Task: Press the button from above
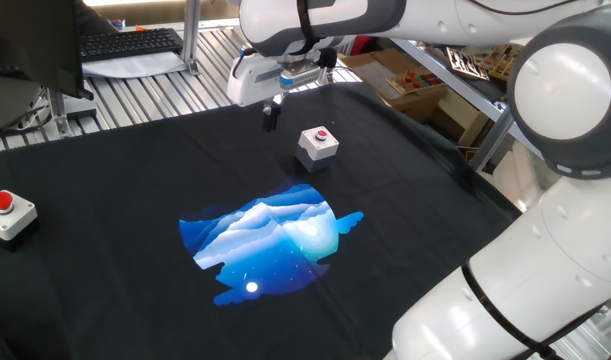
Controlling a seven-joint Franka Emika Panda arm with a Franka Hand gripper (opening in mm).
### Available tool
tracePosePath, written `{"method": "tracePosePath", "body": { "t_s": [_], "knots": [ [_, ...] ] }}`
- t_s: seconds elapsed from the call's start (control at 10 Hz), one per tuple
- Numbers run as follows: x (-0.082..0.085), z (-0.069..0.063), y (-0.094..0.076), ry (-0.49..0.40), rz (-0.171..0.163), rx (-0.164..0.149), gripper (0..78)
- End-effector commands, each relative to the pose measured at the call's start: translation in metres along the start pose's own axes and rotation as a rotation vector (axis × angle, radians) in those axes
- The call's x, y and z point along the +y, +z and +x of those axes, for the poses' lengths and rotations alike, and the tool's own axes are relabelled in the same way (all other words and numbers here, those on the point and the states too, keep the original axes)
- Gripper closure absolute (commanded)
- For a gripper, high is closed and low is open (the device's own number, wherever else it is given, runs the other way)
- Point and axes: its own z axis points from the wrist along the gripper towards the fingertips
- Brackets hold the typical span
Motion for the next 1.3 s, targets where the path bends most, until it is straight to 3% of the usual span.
{"method": "tracePosePath", "body": {
  "t_s": [0.1, 1.3],
  "knots": [
    [-0.0014, -0.0030, -0.0005, 0.008, 0.002, -0.003, 77.6],
    [-0.0040, -0.0084, 0.0010, 0.008, 0.002, 0.000, 77.6]
  ]
}}
